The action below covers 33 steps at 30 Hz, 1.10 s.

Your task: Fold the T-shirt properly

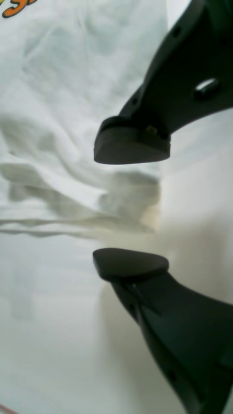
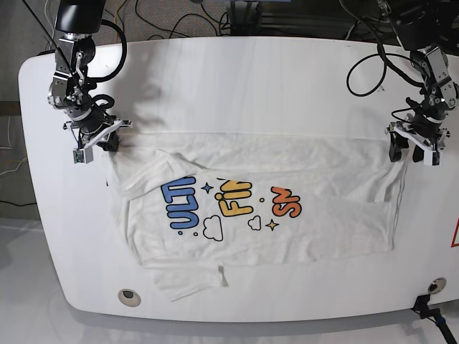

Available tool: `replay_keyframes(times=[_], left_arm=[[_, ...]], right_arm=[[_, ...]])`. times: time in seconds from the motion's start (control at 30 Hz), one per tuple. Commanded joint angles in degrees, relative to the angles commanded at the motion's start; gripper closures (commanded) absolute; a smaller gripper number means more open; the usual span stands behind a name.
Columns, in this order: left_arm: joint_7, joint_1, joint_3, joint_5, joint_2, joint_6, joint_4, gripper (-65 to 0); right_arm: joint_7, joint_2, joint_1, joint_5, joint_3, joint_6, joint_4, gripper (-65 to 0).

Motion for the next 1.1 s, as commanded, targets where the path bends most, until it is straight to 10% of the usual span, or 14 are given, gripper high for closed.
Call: replay_keyframes(times=[0.27, 0.53, 1.1], left_arm=[[-0.2, 0.0, 4.0, 0.0, -0.2, 0.0, -5.2, -36.2], [-0.1, 0.4, 4.0, 0.0, -0.1, -0.1, -5.2, 0.0], [0.3, 23.2, 3.7, -0.1, -0.3, -0.4, 12.5, 0.0]], right_arm=[[0.0, 0.0, 0.0, 0.1, 0.0, 0.00, 0.2, 0.0], [0.0, -0.1, -0.1, 0.4, 0.0, 0.00, 0.2, 0.0], [-1.0, -0.8, -19.3, 0.5, 5.2, 0.00, 14.9, 0.0]])
